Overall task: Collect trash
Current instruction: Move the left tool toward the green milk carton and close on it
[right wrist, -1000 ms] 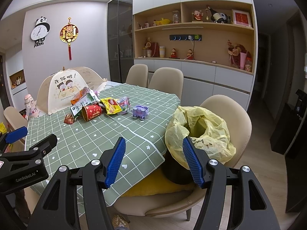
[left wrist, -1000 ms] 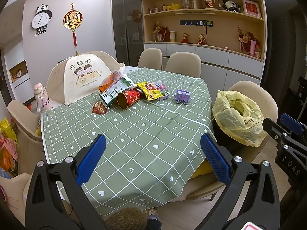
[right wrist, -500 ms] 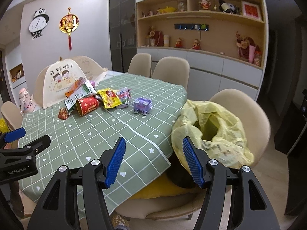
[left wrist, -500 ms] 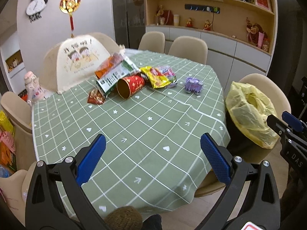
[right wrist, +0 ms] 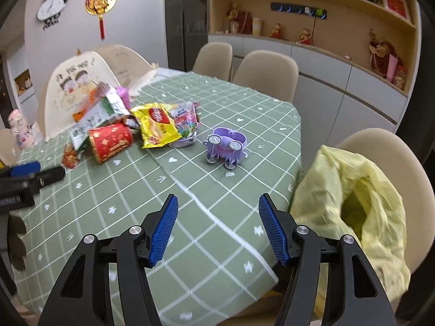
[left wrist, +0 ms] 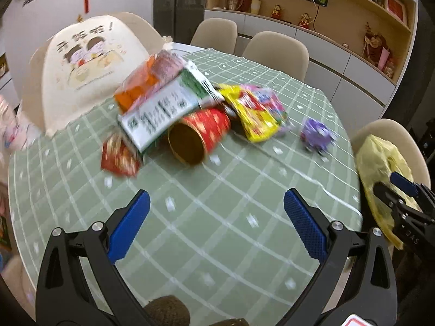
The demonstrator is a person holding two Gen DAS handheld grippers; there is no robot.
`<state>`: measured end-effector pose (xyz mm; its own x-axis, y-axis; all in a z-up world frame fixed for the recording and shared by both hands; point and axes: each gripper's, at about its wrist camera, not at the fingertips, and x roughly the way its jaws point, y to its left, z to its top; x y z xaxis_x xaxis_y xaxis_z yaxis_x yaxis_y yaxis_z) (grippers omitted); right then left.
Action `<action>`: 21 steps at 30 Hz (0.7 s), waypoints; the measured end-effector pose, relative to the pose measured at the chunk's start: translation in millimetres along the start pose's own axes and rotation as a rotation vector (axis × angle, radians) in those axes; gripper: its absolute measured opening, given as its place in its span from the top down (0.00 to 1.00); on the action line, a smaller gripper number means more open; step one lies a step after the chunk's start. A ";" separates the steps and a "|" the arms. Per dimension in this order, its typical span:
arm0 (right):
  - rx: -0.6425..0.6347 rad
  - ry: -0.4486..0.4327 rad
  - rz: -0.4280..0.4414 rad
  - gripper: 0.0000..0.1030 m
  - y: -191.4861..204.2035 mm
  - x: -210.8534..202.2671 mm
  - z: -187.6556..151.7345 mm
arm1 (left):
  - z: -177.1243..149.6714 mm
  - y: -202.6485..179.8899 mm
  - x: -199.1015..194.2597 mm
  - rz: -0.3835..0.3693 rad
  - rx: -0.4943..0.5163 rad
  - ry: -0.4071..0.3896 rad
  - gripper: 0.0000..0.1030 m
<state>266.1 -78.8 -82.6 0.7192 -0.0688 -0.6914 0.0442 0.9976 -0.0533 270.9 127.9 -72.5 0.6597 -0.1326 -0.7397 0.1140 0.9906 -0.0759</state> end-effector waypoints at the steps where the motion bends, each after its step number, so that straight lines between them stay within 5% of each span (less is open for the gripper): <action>1: 0.007 0.010 -0.005 0.43 -0.1 6.4 4.9 | 16.0 10.1 12.8 0.003 0.026 0.002 0.08; 10: 0.084 0.076 -0.042 0.43 2.5 47.2 30.9 | 98.2 73.9 81.7 -0.062 0.118 0.034 0.08; 16: 0.055 0.062 0.000 0.43 5.4 45.8 29.2 | 108.9 92.2 122.3 -0.101 0.079 0.156 0.28; 21: 0.066 0.098 0.057 0.43 12.1 71.4 23.7 | 107.3 86.0 126.5 -0.073 0.094 0.184 0.33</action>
<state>334.3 -71.5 -115.6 0.6509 -0.0089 -0.7591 0.0528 0.9980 0.0336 443.9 192.7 -100.8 0.5012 -0.1869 -0.8449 0.2314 0.9698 -0.0773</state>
